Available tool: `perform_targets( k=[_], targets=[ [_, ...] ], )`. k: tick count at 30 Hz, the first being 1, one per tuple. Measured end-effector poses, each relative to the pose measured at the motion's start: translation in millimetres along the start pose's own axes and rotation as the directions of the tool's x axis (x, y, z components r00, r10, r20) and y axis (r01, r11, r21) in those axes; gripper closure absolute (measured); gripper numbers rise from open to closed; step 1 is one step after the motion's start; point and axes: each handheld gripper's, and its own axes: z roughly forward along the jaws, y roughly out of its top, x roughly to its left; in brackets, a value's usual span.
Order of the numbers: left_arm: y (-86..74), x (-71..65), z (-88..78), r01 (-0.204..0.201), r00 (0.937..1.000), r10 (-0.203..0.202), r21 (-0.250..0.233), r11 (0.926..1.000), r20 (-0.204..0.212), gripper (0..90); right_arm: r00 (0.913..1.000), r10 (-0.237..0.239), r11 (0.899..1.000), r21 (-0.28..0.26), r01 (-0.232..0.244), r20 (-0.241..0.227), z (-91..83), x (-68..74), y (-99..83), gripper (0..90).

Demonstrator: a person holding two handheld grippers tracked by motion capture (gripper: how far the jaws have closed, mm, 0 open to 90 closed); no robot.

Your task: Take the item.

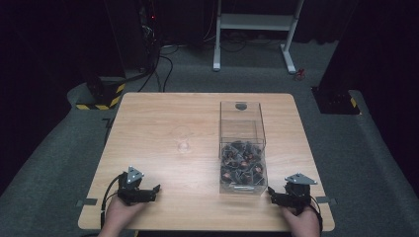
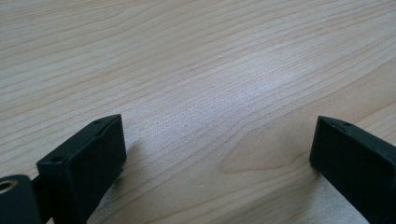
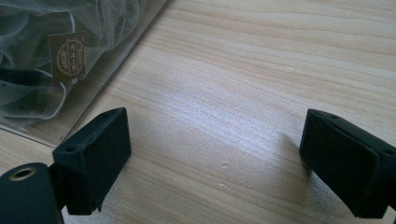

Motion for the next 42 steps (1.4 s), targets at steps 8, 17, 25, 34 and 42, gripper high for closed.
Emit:
perform_targets(
  k=[8, 17, 25, 34, 42],
  targets=[
    [-0.7, 0.8, -1.1, 0.013, 0.9998, -0.013, -0.004, 0.9999, -0.016, 5.3, 1.0, 0.0, 1.0, 0.0, 0.0, 0.0, 0.0, 0.1, 0.0, 8.9],
    [-1.5, 1.3, -2.7, 0.033, 0.9988, -0.034, -0.019, 0.9993, -0.037, 10.3, 1.0, 0.001, 1.0, 0.0, -0.001, 0.0, 0.0, 0.1, 0.0, 8.8],
    [-1.2, 2.1, -2.6, 0.024, 0.9989, -0.025, -0.016, 0.9996, -0.039, 12.2, 1.0, 0.004, 1.0, -0.002, -0.004, 0.004, 0.3, 0.5, 0.1, 8.8],
    [-0.2, 2.7, -3.3, 0.002, 0.9999, -0.002, 0.004, 1.0, -0.014, 8.6, 1.0, 0.006, 1.0, -0.002, -0.006, 0.006, 0.3, 0.6, 0.1, 8.9],
    [1.1, 1.8, -5.8, -0.01, 0.9997, 0.01, 0.009, 0.9999, -0.021, 7.8, 1.0, 0.007, 1.0, -0.001, -0.007, 0.006, 0.2, 0.8, 0.1, 9.0]
  ],
)
